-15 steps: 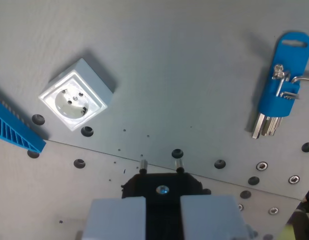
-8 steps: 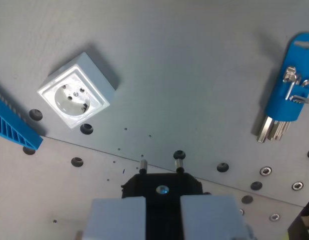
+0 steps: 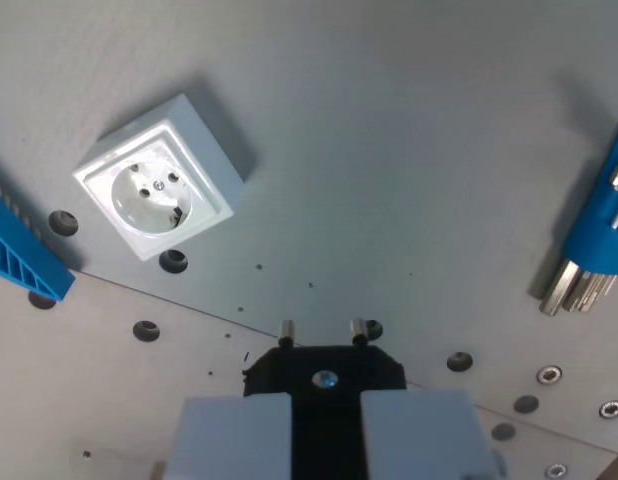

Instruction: Move above the white socket

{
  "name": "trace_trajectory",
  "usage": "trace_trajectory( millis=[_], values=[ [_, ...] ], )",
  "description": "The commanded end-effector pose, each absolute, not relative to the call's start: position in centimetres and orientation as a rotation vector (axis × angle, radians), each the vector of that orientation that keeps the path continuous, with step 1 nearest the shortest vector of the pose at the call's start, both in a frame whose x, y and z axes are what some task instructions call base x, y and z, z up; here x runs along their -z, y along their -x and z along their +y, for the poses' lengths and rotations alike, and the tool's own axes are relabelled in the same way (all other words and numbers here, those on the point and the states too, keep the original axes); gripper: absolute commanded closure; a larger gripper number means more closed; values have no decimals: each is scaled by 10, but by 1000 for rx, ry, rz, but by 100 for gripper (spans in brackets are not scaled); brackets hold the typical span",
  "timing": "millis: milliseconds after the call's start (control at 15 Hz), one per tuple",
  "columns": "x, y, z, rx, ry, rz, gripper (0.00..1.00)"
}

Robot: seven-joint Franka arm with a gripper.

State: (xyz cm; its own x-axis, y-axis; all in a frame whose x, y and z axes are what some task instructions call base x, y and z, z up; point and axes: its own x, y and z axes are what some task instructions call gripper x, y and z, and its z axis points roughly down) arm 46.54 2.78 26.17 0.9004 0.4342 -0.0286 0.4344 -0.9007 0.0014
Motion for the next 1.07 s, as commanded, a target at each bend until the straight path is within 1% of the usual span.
trace_trajectory(
  millis=[67, 1067],
  values=[
    [-245, -458, 32, -111, -2986, 942, 100],
    [-170, -426, 62, -112, -2883, 1224, 100]
  ],
)
